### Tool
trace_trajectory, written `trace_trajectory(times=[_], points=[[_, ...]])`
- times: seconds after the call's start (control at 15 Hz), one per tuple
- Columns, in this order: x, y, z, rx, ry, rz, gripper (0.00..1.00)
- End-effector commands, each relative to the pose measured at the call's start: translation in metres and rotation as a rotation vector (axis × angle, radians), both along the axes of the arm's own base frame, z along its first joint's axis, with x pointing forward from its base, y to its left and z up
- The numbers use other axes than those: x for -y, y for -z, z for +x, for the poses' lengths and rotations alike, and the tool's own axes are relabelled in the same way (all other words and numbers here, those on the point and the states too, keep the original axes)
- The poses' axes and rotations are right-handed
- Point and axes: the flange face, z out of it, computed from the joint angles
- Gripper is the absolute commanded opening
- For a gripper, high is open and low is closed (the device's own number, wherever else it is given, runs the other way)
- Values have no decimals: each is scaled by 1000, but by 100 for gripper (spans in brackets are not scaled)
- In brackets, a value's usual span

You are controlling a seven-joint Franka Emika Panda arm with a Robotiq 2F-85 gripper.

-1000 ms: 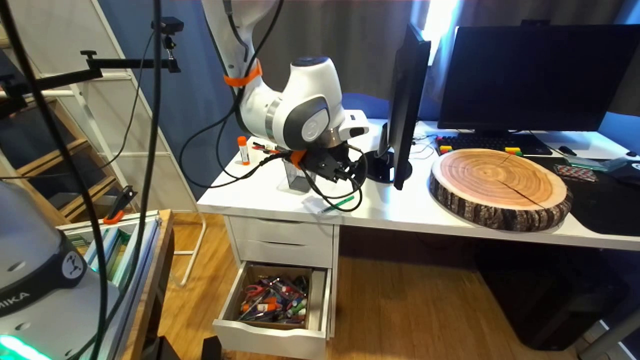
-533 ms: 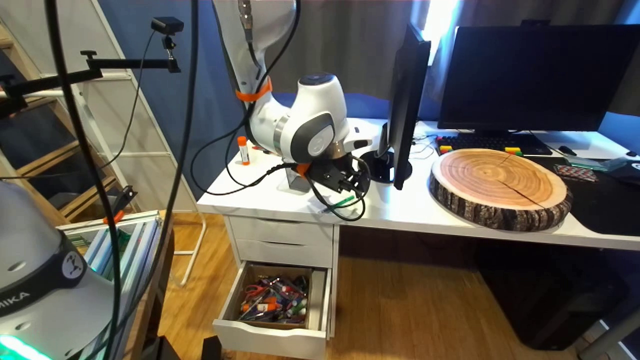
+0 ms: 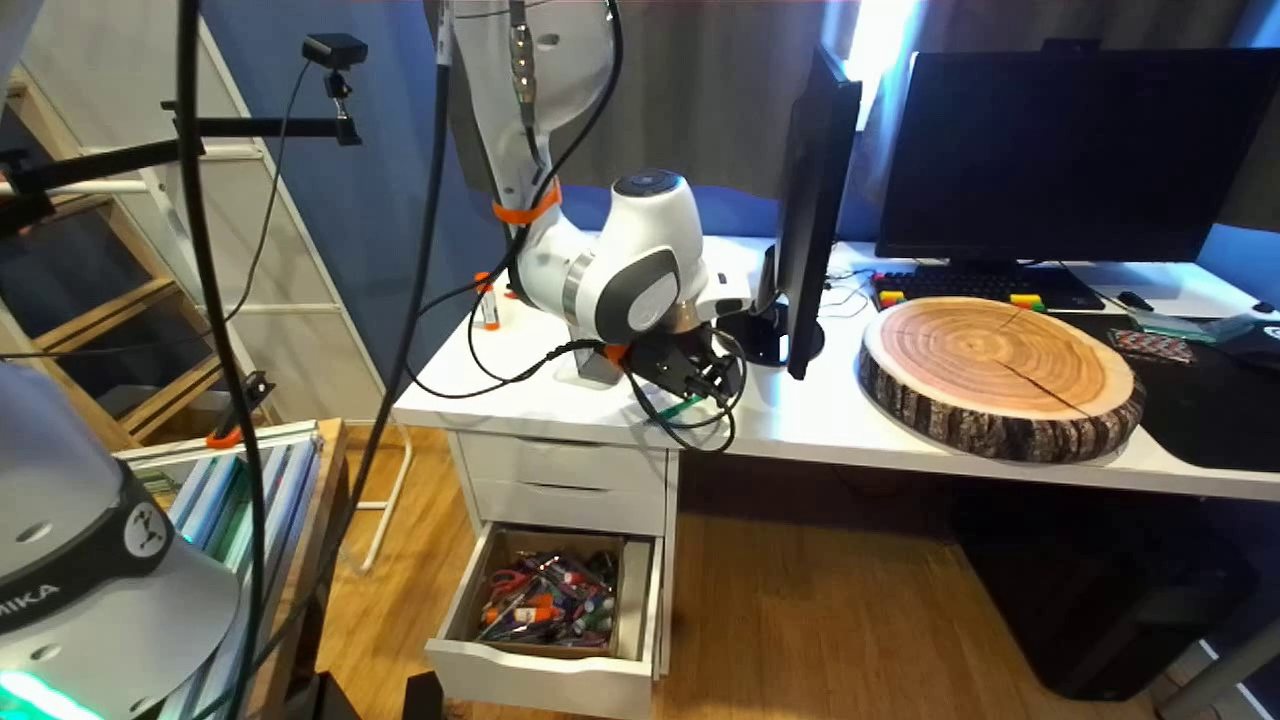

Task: Take the pen out of the drawer and put it into the basket

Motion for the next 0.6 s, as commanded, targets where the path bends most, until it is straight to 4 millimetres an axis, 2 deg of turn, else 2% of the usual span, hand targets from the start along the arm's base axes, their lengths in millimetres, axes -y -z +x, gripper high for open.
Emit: trace_trajectory(times=[0.0,0.53], points=[[-5,9,8,17,1,13,67],[-7,5,10,24,-16,20,10]])
